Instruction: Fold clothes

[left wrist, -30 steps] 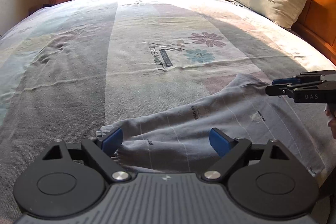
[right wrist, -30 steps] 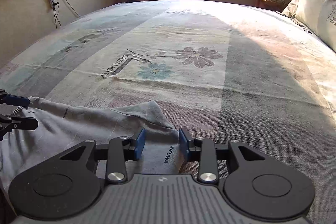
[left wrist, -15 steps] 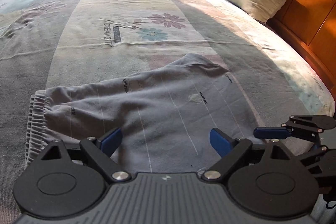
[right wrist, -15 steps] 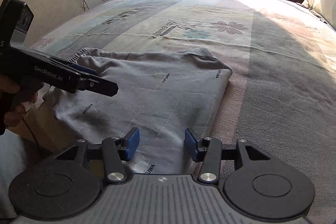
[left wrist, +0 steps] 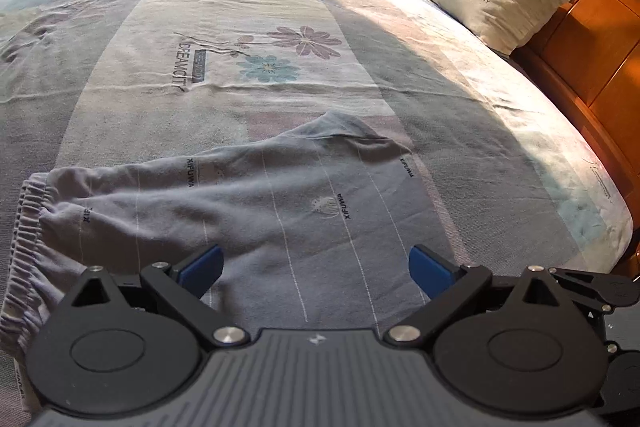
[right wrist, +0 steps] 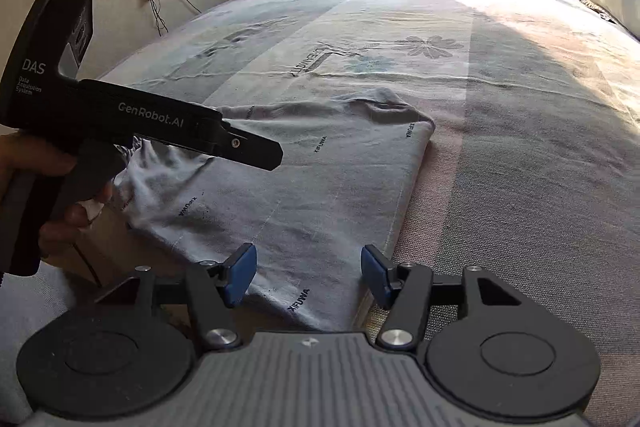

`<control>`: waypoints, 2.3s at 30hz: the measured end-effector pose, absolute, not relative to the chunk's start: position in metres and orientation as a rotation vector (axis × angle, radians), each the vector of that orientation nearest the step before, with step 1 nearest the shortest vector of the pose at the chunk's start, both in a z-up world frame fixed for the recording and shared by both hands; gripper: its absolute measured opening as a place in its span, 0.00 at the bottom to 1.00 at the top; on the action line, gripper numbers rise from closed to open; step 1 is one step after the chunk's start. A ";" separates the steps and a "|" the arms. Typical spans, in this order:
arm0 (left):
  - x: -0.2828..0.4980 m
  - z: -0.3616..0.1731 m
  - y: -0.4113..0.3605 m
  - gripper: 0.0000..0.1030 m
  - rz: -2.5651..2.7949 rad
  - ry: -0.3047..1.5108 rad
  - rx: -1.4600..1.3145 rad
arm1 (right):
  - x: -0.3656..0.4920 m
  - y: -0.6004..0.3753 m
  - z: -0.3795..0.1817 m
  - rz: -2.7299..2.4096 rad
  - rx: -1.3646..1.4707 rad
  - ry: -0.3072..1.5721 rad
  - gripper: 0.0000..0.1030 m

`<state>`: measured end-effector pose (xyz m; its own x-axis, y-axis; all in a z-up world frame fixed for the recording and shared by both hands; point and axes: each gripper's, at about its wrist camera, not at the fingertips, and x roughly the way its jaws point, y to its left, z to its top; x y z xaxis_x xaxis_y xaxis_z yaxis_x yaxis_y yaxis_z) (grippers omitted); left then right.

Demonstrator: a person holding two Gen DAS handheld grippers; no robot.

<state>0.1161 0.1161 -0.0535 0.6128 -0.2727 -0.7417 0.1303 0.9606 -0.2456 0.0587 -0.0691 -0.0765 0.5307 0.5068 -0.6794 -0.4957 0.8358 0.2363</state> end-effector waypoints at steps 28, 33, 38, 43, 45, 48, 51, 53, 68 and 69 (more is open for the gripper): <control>0.051 -0.080 0.142 0.96 -0.078 0.941 -0.453 | 0.042 -0.084 -0.069 0.584 0.070 0.794 0.69; 0.046 -0.065 0.157 0.97 -0.050 0.862 -0.441 | 0.036 -0.090 -0.071 0.576 0.089 0.798 0.70; 0.049 -0.070 0.179 0.96 -0.007 0.900 -0.456 | 0.036 -0.093 -0.074 0.587 0.114 0.816 0.70; 0.049 -0.047 0.216 0.96 0.002 0.808 -0.497 | 0.043 -0.108 -0.079 0.580 0.210 0.844 0.74; 0.054 -0.041 0.238 0.96 0.030 0.784 -0.516 | 0.048 -0.114 -0.082 0.568 0.260 0.861 0.74; 0.066 -0.047 0.270 0.96 0.062 0.806 -0.546 | 0.054 -0.118 -0.087 0.557 0.307 0.881 0.74; 0.074 -0.063 0.292 0.96 0.051 0.848 -0.595 | 0.060 -0.118 -0.089 0.549 0.324 0.893 0.74; 0.077 -0.073 0.300 0.96 0.042 0.878 -0.611 | 0.063 -0.117 -0.089 0.545 0.321 0.898 0.74; 0.151 -0.111 0.327 0.99 -0.305 0.949 -0.837 | 0.091 -0.109 -0.081 0.540 0.363 0.929 0.76; 0.153 -0.112 0.328 0.99 -0.311 0.952 -0.852 | 0.093 -0.109 -0.079 0.543 0.364 0.926 0.77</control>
<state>0.1531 0.3282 -0.1121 0.5669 -0.5792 -0.5858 -0.1216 0.6445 -0.7548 0.0931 -0.1086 -0.0793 0.4827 0.5851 -0.6516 -0.2828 0.8084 0.5163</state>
